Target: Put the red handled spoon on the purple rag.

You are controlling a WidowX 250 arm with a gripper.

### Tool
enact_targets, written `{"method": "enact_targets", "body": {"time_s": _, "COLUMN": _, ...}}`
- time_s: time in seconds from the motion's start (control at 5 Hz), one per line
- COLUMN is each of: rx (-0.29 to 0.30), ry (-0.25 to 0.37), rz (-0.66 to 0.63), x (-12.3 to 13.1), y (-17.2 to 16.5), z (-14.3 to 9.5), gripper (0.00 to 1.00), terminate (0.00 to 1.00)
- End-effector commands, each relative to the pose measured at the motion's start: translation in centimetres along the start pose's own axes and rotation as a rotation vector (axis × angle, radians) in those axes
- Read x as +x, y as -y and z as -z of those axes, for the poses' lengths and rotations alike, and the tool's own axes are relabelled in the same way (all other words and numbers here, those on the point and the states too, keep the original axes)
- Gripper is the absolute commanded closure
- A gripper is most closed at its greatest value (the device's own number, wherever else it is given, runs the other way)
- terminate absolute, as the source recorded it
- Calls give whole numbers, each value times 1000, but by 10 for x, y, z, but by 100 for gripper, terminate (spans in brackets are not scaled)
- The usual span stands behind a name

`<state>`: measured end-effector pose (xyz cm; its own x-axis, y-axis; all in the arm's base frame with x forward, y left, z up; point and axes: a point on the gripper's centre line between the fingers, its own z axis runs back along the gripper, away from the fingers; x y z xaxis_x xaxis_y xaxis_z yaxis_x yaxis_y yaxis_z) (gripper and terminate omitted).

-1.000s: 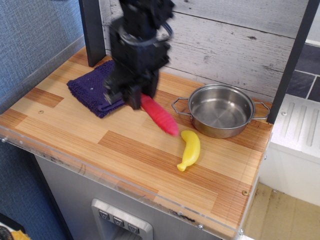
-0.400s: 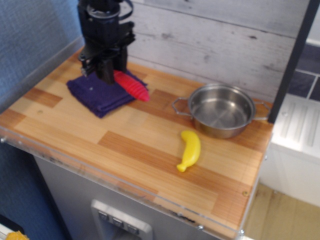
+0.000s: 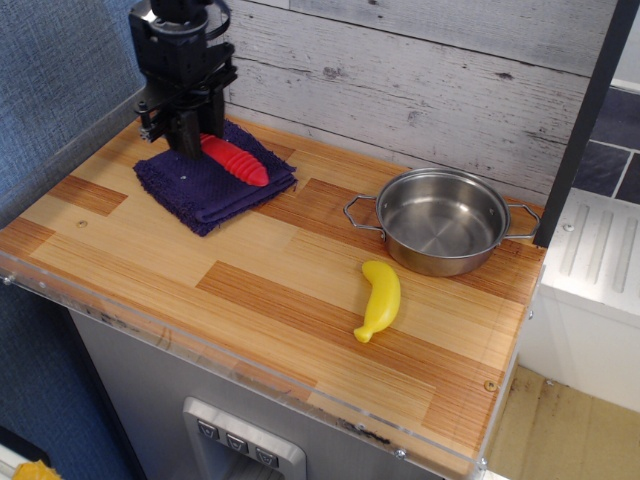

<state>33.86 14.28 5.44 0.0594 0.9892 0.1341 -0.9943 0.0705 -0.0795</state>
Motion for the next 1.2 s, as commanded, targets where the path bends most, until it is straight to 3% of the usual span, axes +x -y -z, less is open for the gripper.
{"method": "enact_targets", "body": {"time_s": 0.0, "rx": -1, "ry": 5, "rz": -23, "x": 9, "y": 5, "z": 12, "gripper": 100, "terminate": 0}}
{"method": "enact_targets", "body": {"time_s": 0.2, "rx": 15, "ry": 4, "rz": -11, "x": 8, "y": 4, "z": 21, "gripper": 100, "terminate": 0}}
{"method": "enact_targets", "body": {"time_s": 0.4, "rx": 55, "ry": -10, "rz": -12, "x": 7, "y": 3, "z": 21, "gripper": 0, "terminate": 0}}
{"method": "enact_targets", "body": {"time_s": 0.6, "rx": 33, "ry": 39, "rz": -43, "x": 7, "y": 1, "z": 14, "gripper": 0, "terminate": 0}}
{"method": "enact_targets", "body": {"time_s": 1.0, "rx": 13, "ry": 42, "rz": -42, "x": 5, "y": -2, "z": 4, "gripper": 0, "terminate": 0}}
